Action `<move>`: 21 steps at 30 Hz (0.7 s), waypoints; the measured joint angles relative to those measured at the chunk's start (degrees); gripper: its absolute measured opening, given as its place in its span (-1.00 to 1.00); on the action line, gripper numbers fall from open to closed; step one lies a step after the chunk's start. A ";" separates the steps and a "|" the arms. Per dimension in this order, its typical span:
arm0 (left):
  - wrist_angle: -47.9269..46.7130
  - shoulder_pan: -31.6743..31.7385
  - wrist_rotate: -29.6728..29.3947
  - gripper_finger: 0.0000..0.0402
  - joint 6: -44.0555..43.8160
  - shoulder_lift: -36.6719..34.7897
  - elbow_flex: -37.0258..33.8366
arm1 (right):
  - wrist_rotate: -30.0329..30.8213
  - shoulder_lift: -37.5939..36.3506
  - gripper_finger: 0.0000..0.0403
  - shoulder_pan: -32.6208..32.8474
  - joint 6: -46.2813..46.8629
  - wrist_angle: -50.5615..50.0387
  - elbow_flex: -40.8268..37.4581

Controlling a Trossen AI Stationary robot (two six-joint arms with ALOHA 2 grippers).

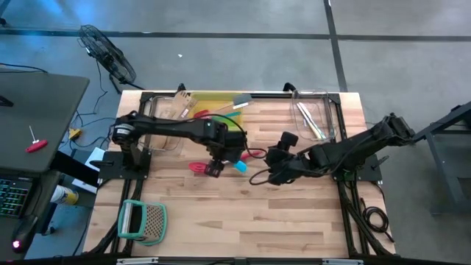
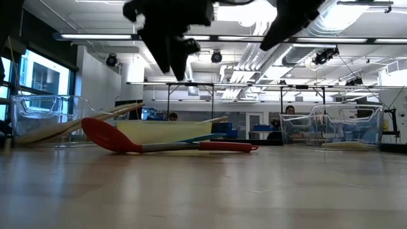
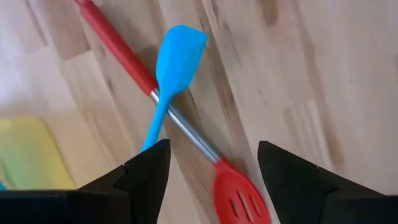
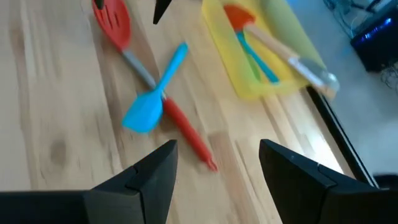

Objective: Pick & Place Kitchen Items
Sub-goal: Put the blue spatula into the yellow bin

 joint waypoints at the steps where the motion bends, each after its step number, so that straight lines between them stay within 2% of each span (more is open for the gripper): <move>1: 2.44 0.10 -0.29 0.19 0.62 0.02 -1.73 | -0.02 0.00 0.09 0.61 0.98 -1.42 0.00; 5: 8.17 0.71 -1.36 0.19 3.24 0.04 -7.21 | -0.04 0.00 0.09 3.16 4.98 -5.31 0.00; 10: 12.90 1.90 -2.70 0.19 5.98 0.07 -12.50 | -0.07 0.00 0.09 6.37 5.45 -5.98 0.00; 21: 19.91 6.71 -2.94 0.19 10.96 1.12 -15.44 | -0.64 0.00 0.09 7.36 5.44 -5.99 0.00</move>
